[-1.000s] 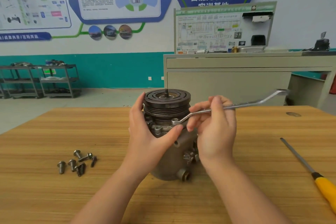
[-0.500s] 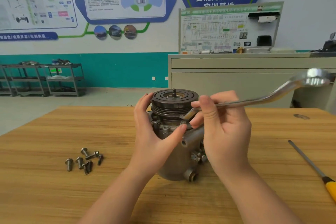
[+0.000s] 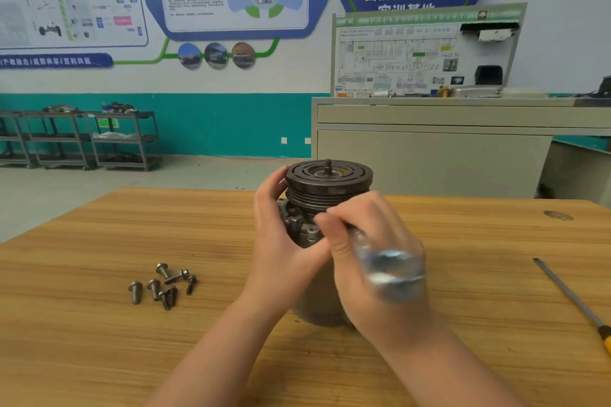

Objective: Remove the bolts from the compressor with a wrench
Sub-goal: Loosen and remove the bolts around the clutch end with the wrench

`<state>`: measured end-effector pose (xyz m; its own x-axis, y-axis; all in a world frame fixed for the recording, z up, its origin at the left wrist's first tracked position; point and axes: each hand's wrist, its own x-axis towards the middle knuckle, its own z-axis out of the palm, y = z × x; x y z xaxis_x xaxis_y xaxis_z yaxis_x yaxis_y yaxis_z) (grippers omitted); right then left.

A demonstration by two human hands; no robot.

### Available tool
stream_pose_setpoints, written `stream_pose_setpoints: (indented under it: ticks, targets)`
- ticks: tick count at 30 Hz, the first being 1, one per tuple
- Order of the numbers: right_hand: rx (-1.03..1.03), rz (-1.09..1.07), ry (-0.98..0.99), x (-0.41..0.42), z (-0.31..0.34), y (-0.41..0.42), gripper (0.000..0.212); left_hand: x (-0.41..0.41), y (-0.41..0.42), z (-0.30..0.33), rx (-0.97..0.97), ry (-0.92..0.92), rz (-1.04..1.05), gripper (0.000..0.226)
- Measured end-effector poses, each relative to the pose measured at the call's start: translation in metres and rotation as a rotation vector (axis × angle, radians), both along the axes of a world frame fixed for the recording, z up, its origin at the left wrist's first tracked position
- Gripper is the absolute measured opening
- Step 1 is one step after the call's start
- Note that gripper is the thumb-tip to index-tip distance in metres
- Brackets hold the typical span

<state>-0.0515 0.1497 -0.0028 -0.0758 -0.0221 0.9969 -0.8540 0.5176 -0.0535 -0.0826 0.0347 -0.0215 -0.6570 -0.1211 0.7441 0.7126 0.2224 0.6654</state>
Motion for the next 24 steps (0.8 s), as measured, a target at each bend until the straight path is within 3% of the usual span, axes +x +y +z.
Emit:
stream_pose_setpoints:
  ticks: [4,6,9,11,14,19,24]
  targets:
    - [-0.52,0.453,-0.225,-0.006,0.002,0.004,0.025,-0.002,-0.004,-0.004,-0.073,0.024,0.039,0.088]
    - [-0.76,0.603,-0.434,-0.013,0.008,0.014,0.022,-0.001,-0.004,-0.002,-0.083,0.029,0.041,0.087]
    - [-0.96,0.902,-0.849,-0.027,0.017,0.031,0.021,0.0,-0.002,-0.001,-0.074,0.03,0.029,0.086]
    - [-1.01,1.029,-0.961,-0.032,0.02,0.038,0.024,0.001,-0.002,-0.001,-0.067,0.039,0.034,0.085]
    - [-0.987,1.012,-0.784,-0.027,0.023,0.038,0.025,0.002,0.001,-0.002,-0.091,0.069,0.094,0.08]
    - [-0.719,0.666,-0.505,-0.014,0.025,0.03,0.02,0.003,0.005,-0.004,-0.099,0.099,0.122,0.055]
    - [-0.431,0.371,-0.248,-0.003,0.017,0.019,0.016,0.003,0.005,-0.003,-0.079,0.066,0.124,0.051]
